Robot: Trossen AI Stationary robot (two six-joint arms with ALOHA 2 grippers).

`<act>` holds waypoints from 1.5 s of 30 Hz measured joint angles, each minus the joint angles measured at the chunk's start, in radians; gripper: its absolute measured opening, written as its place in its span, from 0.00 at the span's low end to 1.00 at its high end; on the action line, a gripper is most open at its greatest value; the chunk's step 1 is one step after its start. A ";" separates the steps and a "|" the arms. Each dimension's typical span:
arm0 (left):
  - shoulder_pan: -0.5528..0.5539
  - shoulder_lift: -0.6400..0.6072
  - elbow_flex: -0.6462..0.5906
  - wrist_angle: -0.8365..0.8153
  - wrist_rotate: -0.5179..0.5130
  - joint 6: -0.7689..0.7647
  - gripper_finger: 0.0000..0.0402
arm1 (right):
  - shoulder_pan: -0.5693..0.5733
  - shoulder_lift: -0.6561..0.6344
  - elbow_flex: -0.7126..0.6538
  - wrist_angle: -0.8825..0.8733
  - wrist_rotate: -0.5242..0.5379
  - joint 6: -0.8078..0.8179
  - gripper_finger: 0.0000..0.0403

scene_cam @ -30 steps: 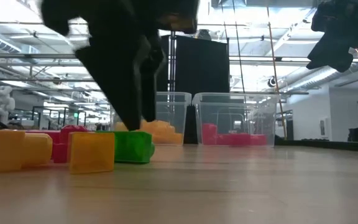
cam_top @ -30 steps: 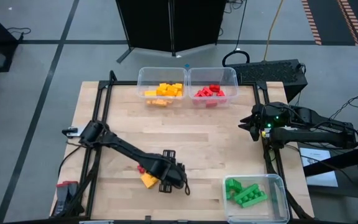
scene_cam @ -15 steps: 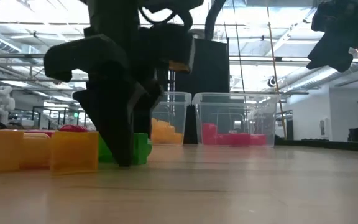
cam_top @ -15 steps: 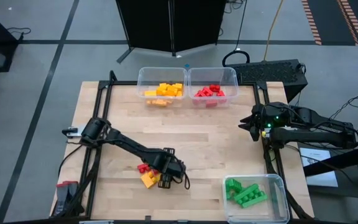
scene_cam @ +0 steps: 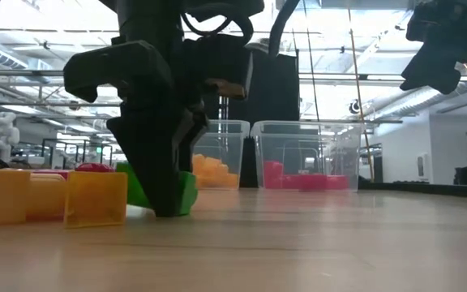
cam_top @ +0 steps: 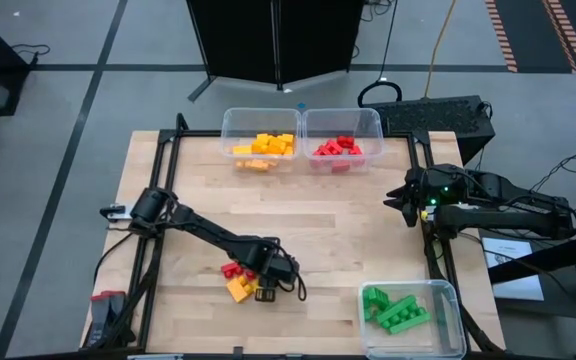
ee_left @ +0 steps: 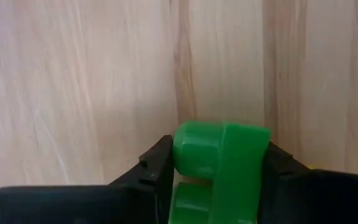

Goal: Sort blocks
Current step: Put the green game piece into the bottom right transparent bin

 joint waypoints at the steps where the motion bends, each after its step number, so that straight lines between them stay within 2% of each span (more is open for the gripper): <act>1: 0.002 0.001 0.006 -0.003 -0.002 0.000 0.30 | 0.000 0.000 0.000 0.000 0.000 0.003 0.36; 9: 0.034 0.009 0.094 0.020 -0.061 -0.003 0.30 | 0.000 0.000 0.000 -0.003 0.000 0.007 0.36; 14: 0.043 0.009 0.250 0.015 -0.130 0.011 0.30 | 0.000 0.000 0.000 -0.021 0.000 0.031 0.36; 17: 0.048 0.008 0.374 0.044 -0.221 0.050 0.30 | 0.000 0.000 0.000 -0.027 0.000 0.033 0.36; 20: 0.050 0.005 0.472 0.184 -0.288 0.118 0.30 | 0.000 0.000 0.000 -0.027 0.000 0.033 0.36; 26: 0.048 0.004 0.537 0.625 -0.294 0.225 0.30 | 0.000 0.000 0.000 -0.027 0.000 0.033 0.36; 31: 0.050 0.018 0.538 0.886 -0.231 0.235 0.30 | 0.000 0.000 0.000 -0.019 0.000 0.033 0.36; 35: 0.039 0.084 0.538 1.081 -0.190 0.235 0.30 | 0.000 0.000 0.000 -0.018 0.002 0.033 0.36; 40: 0.015 0.167 0.536 1.220 -0.172 0.226 0.30 | 0.000 0.000 0.000 -0.019 0.002 0.033 0.36; 45: -0.001 0.241 0.590 1.247 -0.173 0.184 0.30 | 0.000 0.000 0.000 -0.019 0.002 0.031 0.36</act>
